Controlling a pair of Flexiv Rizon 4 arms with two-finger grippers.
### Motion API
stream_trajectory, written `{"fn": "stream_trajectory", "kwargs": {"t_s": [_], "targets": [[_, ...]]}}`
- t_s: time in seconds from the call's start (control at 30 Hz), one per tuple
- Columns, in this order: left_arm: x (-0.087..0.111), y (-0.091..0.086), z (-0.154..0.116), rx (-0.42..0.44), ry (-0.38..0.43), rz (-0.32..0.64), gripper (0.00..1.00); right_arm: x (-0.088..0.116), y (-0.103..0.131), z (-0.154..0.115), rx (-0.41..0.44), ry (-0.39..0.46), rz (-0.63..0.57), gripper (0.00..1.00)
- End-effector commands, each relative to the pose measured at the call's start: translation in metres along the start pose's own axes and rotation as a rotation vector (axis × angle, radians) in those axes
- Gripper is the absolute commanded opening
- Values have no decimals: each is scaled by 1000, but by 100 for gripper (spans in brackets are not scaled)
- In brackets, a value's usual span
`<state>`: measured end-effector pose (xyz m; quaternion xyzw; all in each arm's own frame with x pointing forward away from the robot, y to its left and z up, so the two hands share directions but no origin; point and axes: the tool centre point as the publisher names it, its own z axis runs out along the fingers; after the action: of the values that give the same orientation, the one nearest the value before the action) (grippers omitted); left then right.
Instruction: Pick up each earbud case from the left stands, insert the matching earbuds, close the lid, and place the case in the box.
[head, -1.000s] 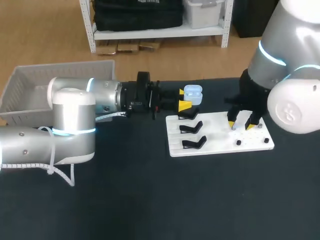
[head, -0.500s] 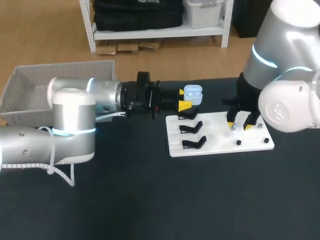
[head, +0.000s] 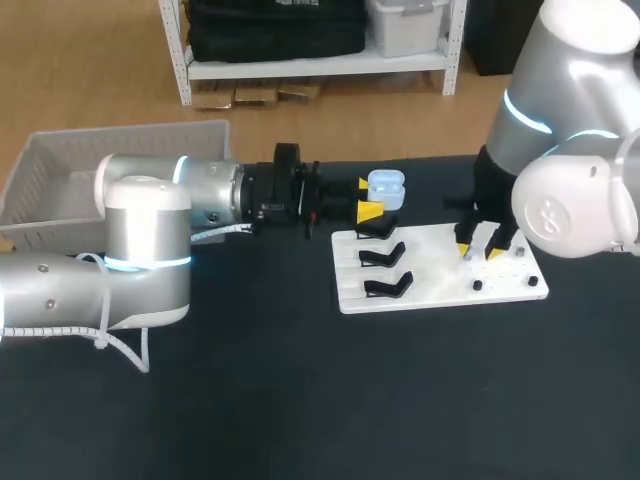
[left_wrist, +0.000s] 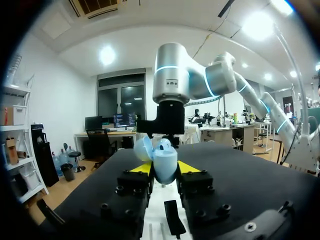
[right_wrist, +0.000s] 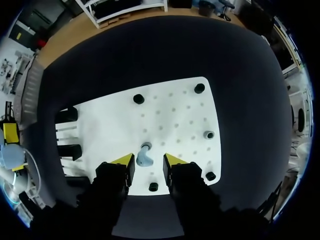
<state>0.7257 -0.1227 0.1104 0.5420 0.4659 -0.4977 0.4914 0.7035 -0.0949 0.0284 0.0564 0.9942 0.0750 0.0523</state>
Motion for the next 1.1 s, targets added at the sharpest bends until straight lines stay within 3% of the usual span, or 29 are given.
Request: {"fn": "stream_trajectory", "kwargs": {"t_s": [0.03, 0.63, 1.1], "targets": [[1, 1, 0, 2, -2, 2, 0, -2, -1, 2, -2, 3, 4, 35], [1, 1, 0, 2, -2, 2, 0, -3, 3, 5, -4, 4, -1, 33], [1, 1, 0, 2, -2, 2, 0, -3, 4, 4, 0, -2, -1, 24]]}}
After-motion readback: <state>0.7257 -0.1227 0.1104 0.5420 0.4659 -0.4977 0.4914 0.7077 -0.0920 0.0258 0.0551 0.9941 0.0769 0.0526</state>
